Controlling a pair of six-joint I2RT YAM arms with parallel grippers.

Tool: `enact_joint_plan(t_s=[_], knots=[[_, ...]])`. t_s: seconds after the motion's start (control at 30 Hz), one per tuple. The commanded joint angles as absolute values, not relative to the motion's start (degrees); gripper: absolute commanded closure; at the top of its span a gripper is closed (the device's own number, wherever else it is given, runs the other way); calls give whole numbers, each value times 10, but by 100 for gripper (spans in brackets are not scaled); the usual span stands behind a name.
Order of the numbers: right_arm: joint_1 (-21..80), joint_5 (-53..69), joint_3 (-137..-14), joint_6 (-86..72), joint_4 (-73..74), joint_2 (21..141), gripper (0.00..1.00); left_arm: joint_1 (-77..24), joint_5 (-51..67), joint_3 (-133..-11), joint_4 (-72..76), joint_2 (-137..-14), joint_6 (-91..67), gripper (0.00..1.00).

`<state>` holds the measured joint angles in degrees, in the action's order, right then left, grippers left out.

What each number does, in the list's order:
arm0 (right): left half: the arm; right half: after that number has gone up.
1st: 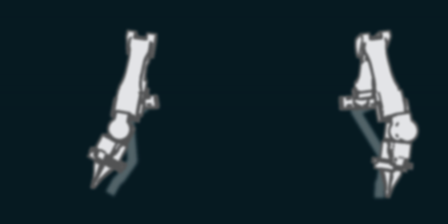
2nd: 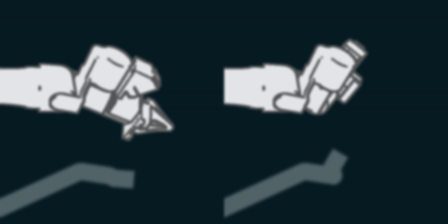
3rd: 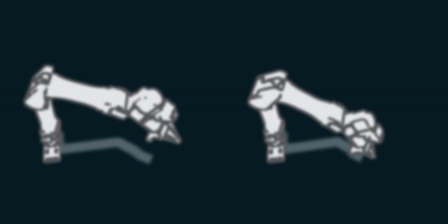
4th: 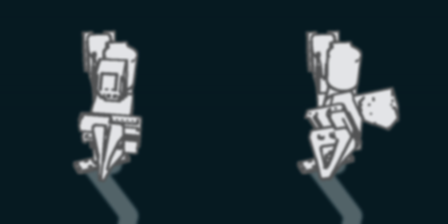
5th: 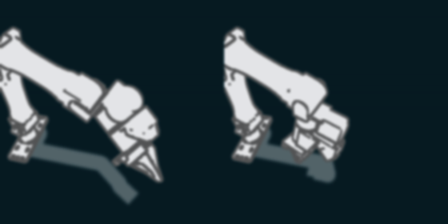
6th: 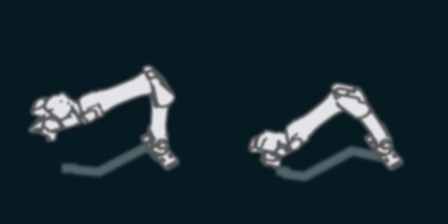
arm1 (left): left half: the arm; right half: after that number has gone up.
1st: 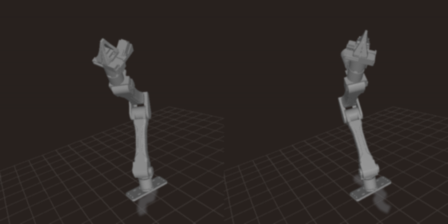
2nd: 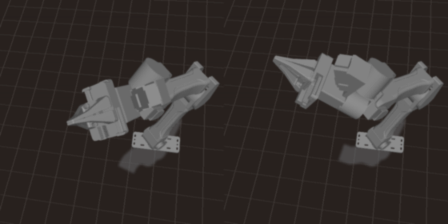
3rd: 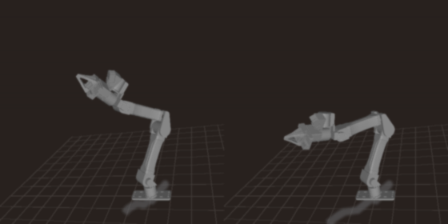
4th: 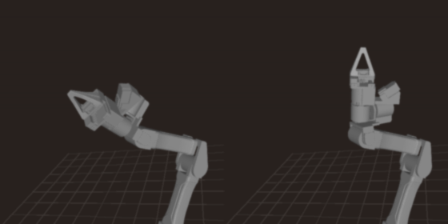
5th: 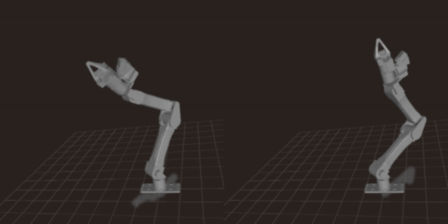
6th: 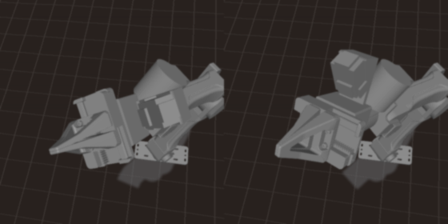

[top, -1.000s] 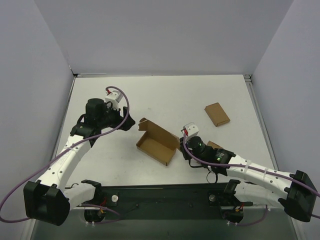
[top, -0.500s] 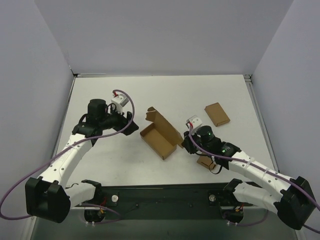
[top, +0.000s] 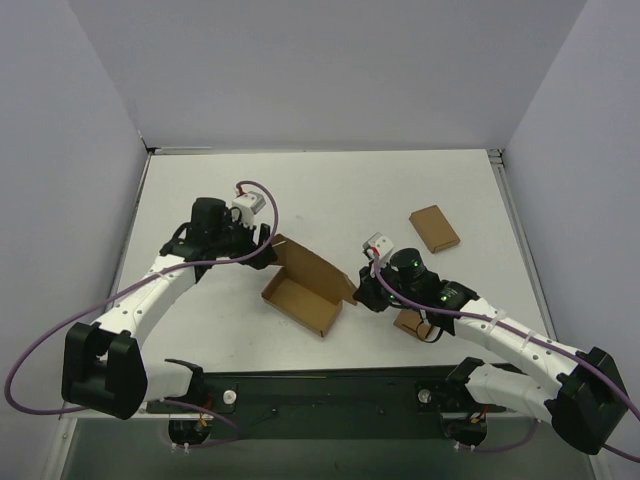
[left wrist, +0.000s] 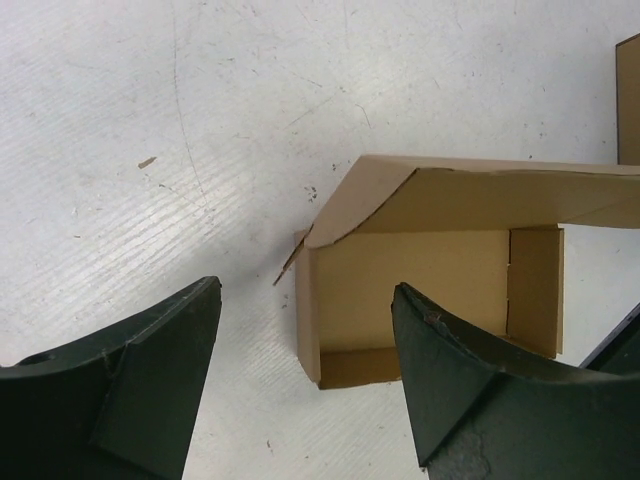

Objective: Fold the paper box

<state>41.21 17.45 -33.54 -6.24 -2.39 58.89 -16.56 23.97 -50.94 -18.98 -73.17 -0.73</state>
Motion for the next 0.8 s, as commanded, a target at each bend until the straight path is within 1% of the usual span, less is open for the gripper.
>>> enact_joint_plan(t_s=[0.0, 0.07, 0.1, 0.17, 0.2, 0.3, 0.63, 0.73, 0.77], knots=[[409, 214, -362, -53, -35, 591, 100, -172, 242, -524, -149, -726, 3, 22], [409, 214, -360, -53, -35, 592, 100, -172, 253, -526, -150, -736, 3, 24], [408, 214, -361, -53, -36, 592, 100, -174, 253, -526, -151, -738, 4, 27], [408, 213, -361, -54, -35, 590, 100, -178, 249, -526, -152, -738, 4, 29], [407, 211, -361, -54, -35, 589, 100, -180, 249, -524, -151, -738, 3, 32], [406, 213, -360, -55, -35, 587, 100, -188, 243, -523, -149, -740, 3, 35], [404, 216, -361, -56, -35, 588, 100, -203, 222, -524, -149, -754, -12, 36], [405, 208, -362, -60, -35, 589, 100, -219, 207, -519, -144, -752, -15, 45], [405, 197, -363, -61, -34, 590, 100, -235, 192, -516, -144, -752, -15, 49]])
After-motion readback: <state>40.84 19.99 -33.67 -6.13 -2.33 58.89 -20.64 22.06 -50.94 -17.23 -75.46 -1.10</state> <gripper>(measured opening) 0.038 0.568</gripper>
